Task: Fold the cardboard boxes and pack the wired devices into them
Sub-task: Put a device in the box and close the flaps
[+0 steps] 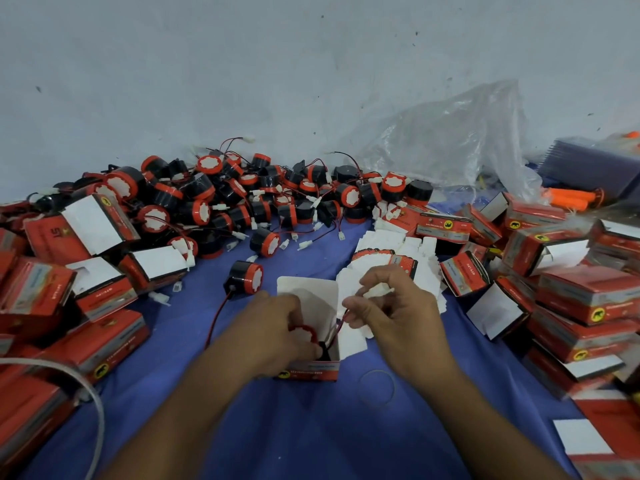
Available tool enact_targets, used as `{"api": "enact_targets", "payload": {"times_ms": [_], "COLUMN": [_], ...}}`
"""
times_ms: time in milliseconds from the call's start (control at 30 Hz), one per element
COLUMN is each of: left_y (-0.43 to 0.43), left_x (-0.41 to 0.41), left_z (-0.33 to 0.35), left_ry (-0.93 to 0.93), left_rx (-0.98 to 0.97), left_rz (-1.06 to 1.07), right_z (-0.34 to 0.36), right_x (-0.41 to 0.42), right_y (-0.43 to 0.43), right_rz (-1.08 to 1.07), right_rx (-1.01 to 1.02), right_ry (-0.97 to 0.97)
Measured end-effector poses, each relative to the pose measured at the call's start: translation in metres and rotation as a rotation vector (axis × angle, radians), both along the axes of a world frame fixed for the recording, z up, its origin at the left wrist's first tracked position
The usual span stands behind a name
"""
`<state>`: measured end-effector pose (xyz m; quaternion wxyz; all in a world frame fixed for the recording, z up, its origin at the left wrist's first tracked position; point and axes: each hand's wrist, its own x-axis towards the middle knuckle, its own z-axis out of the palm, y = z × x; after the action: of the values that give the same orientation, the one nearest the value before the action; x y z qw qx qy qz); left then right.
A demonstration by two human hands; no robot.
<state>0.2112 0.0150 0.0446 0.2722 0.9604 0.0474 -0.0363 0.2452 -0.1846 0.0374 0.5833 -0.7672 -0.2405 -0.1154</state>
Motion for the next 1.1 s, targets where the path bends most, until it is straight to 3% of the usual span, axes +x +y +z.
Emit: {"api": "enact_targets", "payload": {"times_ms": [133,267,400,567,767,833,967,1100], "left_y": [-0.002,-0.004,-0.002,0.001,0.000,0.000,-0.001,0.000], "left_x": [-0.001,-0.003,-0.002,-0.001,-0.005,-0.006,-0.009,-0.009], "left_z": [-0.003,-0.003,-0.004,0.000,0.002,0.004,0.007,0.008], "left_ry": [-0.047,-0.074,-0.079,-0.049,-0.060,-0.062,-0.063,-0.050], "left_rx": [-0.064,-0.070,-0.031,0.006,0.049,0.049,0.031,-0.017], "left_rz": [-0.001,-0.040,-0.053,-0.081,-0.084,-0.124,-0.123,-0.156], "right_z": [-0.004,-0.007,-0.007,-0.002,-0.004,-0.003,-0.007,-0.025], "right_x": [-0.007,-0.006,-0.007,-0.007,-0.010,-0.007,-0.003,-0.001], "right_y": [0.006,0.010,0.015,0.010,0.007,0.011,0.016,0.027], "right_rz": [0.043,0.111,0.151,0.168,0.195,0.219,0.132,-0.080], "right_rx": [-0.195,-0.564,-0.770,-0.853,-1.028,-0.903,-0.289,-0.134], "right_ry": [-0.226,-0.407,-0.417,-0.444,-0.308,-0.135,0.380,0.500]}}
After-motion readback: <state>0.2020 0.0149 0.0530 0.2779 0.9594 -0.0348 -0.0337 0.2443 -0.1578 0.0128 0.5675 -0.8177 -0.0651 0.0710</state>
